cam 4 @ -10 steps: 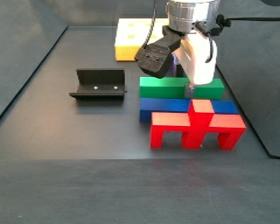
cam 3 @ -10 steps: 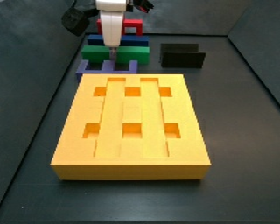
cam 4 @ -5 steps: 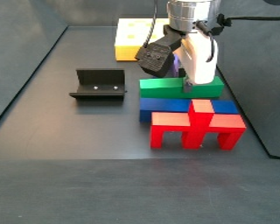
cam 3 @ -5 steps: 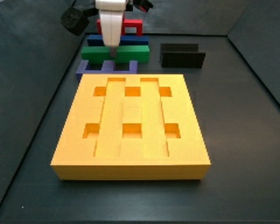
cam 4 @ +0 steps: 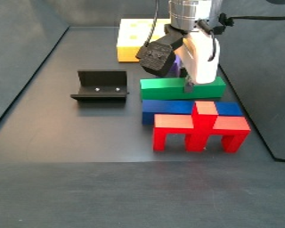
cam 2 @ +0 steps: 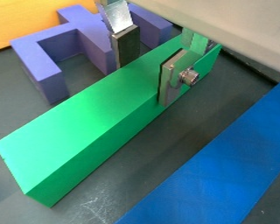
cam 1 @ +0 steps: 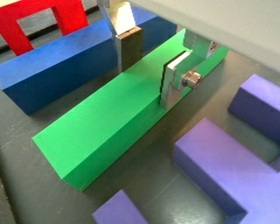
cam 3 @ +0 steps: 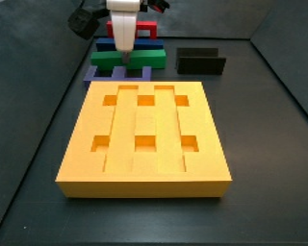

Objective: Pick up the green object. Move up. Move to above the board. Insert the green object.
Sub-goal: Pick up the green object.

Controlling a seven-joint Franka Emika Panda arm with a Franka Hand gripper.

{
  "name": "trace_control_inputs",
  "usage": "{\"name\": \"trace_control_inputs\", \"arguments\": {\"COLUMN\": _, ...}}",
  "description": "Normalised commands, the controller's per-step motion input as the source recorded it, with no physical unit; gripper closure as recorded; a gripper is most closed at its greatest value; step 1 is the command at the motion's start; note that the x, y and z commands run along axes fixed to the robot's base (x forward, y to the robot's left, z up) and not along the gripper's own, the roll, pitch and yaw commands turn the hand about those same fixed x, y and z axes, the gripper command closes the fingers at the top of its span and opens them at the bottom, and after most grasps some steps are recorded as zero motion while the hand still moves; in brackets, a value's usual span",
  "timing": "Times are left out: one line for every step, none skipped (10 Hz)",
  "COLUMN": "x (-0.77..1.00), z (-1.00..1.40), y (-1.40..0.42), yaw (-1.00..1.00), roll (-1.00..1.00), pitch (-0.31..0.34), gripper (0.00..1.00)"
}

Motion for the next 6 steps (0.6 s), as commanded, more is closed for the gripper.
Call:
{"name": "trace_control_inputs", "arguments": {"x": 0.0, "z": 0.0, "y": 0.0, "yaw": 0.0, "roll": 0.0, "pitch": 0.0, "gripper": 1.0}}
{"name": "trace_control_inputs", "arguments": {"x": 0.0, "z": 0.0, "y": 0.0, "yaw": 0.0, "roll": 0.0, "pitch": 0.0, "gripper": 1.0}}
{"name": "trace_control_inputs", "arguments": {"x": 0.0, "z": 0.0, "y": 0.0, "yaw": 0.0, "roll": 0.0, "pitch": 0.0, "gripper": 1.0}}
{"name": "trace_control_inputs", "arguments": {"x": 0.0, "z": 0.0, "y": 0.0, "yaw": 0.0, "roll": 0.0, "pitch": 0.0, "gripper": 1.0}}
{"name": "trace_control_inputs", "arguments": {"x": 0.0, "z": 0.0, "y": 0.0, "yaw": 0.0, "roll": 0.0, "pitch": 0.0, "gripper": 1.0}}
{"name": "trace_control_inputs", "arguments": {"x": 0.0, "z": 0.0, "y": 0.0, "yaw": 0.0, "roll": 0.0, "pitch": 0.0, "gripper": 1.0}}
